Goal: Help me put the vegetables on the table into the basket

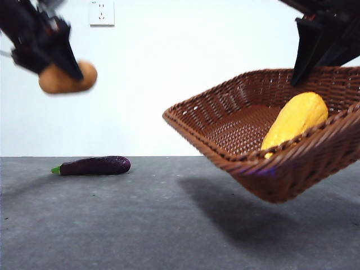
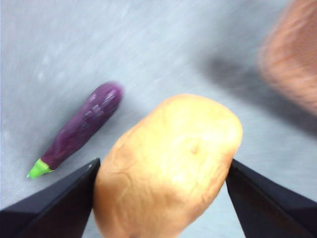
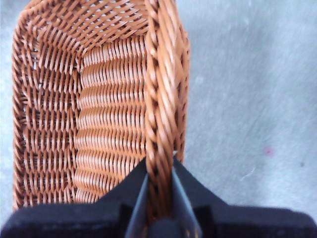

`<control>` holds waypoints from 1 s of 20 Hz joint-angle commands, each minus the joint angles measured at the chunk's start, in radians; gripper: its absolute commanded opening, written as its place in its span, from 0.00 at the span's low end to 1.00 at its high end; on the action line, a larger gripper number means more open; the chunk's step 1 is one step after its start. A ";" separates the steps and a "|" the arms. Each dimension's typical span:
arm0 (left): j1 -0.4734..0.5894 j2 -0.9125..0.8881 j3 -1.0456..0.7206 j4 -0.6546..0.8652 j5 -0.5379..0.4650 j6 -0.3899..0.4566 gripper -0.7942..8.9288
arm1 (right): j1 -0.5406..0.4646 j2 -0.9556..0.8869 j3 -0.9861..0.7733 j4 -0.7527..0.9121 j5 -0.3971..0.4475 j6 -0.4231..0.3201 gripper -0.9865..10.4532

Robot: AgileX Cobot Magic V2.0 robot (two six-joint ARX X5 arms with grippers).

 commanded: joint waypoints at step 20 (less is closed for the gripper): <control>-0.608 -0.125 -0.004 0.000 -0.094 -0.181 0.08 | 0.085 0.044 -0.004 0.052 -0.129 0.112 0.08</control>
